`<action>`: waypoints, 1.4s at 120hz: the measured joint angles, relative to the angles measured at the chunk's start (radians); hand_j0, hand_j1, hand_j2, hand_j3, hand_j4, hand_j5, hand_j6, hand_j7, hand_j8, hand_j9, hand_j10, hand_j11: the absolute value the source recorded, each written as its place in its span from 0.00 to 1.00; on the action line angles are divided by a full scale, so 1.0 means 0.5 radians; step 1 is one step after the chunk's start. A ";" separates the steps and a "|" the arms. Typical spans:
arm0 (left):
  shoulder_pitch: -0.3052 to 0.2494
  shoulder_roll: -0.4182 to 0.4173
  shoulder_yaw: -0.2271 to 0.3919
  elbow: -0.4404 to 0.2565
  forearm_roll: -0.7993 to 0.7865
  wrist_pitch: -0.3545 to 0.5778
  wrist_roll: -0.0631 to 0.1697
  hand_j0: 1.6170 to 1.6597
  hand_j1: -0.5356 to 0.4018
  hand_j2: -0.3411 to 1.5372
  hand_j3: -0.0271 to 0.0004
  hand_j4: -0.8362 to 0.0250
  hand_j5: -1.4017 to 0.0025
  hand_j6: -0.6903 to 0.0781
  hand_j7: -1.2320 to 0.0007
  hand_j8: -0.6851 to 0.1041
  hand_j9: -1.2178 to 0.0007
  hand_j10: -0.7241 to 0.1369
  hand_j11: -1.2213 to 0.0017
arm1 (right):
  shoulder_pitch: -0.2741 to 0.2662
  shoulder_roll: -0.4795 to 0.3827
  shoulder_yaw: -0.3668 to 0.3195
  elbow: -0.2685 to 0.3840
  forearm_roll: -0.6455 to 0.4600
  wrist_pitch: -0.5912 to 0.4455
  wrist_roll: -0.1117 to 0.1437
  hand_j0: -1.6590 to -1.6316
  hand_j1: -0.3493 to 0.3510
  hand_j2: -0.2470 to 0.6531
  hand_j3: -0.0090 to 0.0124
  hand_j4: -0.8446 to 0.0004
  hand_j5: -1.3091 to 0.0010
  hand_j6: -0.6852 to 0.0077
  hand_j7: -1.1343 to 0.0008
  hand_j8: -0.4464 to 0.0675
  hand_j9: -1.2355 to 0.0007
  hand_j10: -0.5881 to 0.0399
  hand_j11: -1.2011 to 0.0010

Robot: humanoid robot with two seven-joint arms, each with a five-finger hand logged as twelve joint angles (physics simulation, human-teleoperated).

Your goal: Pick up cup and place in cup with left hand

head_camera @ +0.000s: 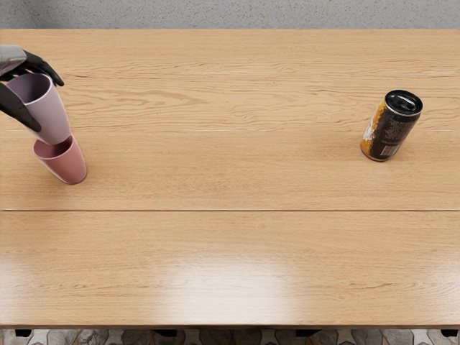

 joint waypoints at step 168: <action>0.074 -0.053 0.001 0.123 0.024 0.013 0.000 0.83 0.44 0.24 0.99 0.43 0.45 0.57 0.38 0.60 0.38 0.46 0.39 | 0.003 0.000 0.000 0.000 -0.001 0.000 0.000 0.04 0.00 0.27 0.42 1.00 1.00 0.99 1.00 0.87 1.00 0.94 1.00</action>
